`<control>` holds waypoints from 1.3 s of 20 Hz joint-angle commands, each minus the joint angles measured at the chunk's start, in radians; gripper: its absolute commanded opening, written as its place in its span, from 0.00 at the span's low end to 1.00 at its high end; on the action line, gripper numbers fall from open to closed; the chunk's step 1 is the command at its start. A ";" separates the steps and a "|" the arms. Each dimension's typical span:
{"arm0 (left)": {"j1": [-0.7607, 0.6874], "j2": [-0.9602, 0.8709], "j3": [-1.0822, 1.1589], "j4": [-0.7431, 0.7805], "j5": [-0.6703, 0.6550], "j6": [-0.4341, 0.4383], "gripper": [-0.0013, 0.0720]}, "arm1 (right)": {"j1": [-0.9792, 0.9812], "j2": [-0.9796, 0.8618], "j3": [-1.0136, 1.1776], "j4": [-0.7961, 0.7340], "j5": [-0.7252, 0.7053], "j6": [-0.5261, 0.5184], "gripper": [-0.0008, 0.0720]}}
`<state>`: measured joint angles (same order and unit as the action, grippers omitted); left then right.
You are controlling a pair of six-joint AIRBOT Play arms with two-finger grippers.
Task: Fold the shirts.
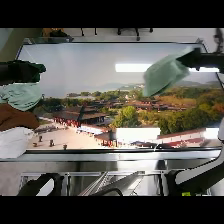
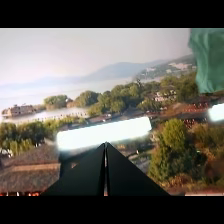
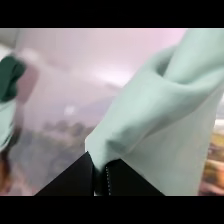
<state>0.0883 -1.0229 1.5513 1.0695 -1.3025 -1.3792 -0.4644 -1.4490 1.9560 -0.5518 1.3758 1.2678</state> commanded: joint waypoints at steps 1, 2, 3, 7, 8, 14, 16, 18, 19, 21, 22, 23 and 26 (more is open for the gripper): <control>0.000 0.000 0.000 0.000 -0.006 0.000 0.03 | -0.200 0.019 0.003 -0.237 0.003 0.167 0.04; 0.000 -0.001 0.000 0.000 -0.007 0.000 0.03 | -0.241 0.019 -0.002 -0.305 0.011 0.200 0.04; 0.000 -0.002 0.000 0.001 -0.007 0.000 0.03 | -0.281 0.019 -0.005 -0.392 0.035 0.248 0.04; -0.001 -0.002 0.000 0.001 -0.007 0.007 0.03 | -0.390 0.019 -0.007 -0.690 0.225 0.369 0.04; -0.001 -0.002 0.000 0.001 -0.007 0.007 0.03 | -0.412 0.019 -0.007 -0.733 0.272 0.387 0.04; -0.002 -0.019 -0.001 0.000 -0.043 0.011 0.03 | -0.463 0.169 -0.269 -0.875 0.331 0.522 0.04; -0.002 -0.042 -0.001 0.000 -0.071 0.011 0.03 | -0.463 0.269 -0.450 -0.928 0.251 0.555 0.04; -0.002 -0.068 -0.001 0.000 -0.095 0.013 0.03 | -0.463 0.345 -0.613 -0.948 0.187 0.574 0.04; -0.002 -0.079 -0.001 0.000 -0.104 0.015 0.03 | -0.463 0.376 -0.692 -0.948 0.161 0.576 0.04; -0.002 -0.097 -0.001 -0.001 -0.115 0.018 0.03 | -0.463 0.411 -0.816 -0.948 0.138 0.589 0.04; -0.002 -0.104 -0.001 -0.001 -0.115 0.018 0.03 | -0.463 0.414 -0.850 -0.951 0.139 0.588 0.06; -0.002 -0.106 -0.001 -0.001 -0.115 0.018 0.03 | -0.463 0.411 -0.863 -0.975 0.151 0.584 0.32; -0.002 -0.103 0.000 -0.001 -0.112 0.019 0.03 | -0.463 0.409 -0.830 -1.052 0.200 0.483 0.97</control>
<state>0.0875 -1.1210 1.5505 1.0695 -1.4097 -1.3598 -0.9268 -1.0531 1.1496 -1.5333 1.5509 1.8084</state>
